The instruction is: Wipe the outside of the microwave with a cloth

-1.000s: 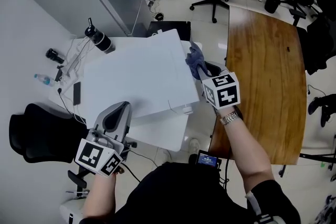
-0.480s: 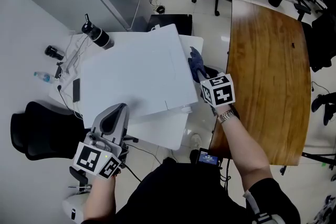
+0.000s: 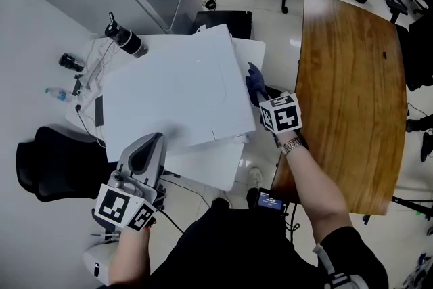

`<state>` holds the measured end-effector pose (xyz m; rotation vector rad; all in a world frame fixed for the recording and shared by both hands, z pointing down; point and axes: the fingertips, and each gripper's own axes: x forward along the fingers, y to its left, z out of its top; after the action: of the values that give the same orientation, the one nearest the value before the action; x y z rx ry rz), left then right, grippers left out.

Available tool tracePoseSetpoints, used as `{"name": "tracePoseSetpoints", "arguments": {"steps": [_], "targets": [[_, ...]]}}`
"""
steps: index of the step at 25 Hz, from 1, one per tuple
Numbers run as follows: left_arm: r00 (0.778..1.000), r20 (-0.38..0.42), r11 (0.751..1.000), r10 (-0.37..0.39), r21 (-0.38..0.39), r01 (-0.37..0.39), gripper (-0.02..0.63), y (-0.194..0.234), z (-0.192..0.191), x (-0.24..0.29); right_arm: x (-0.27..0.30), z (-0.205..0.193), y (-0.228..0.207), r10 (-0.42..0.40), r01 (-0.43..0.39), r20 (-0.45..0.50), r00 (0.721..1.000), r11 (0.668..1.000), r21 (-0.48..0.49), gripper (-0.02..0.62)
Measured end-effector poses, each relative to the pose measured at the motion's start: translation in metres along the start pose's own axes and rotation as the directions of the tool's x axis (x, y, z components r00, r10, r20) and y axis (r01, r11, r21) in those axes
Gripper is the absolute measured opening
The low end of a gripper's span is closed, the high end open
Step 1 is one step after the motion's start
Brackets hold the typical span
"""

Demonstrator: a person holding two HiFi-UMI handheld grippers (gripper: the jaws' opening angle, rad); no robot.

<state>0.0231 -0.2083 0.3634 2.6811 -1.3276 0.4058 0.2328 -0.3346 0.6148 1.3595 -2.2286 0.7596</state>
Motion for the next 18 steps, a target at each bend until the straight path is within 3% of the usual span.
{"name": "tracePoseSetpoints", "arguments": {"steps": [18], "targets": [[0.999, -0.023, 0.999, 0.030, 0.019, -0.029, 0.005, -0.004, -0.002, -0.010, 0.026, -0.051, -0.011, -0.015, 0.018, -0.118, 0.993, 1.000, 0.026, 0.077]]}}
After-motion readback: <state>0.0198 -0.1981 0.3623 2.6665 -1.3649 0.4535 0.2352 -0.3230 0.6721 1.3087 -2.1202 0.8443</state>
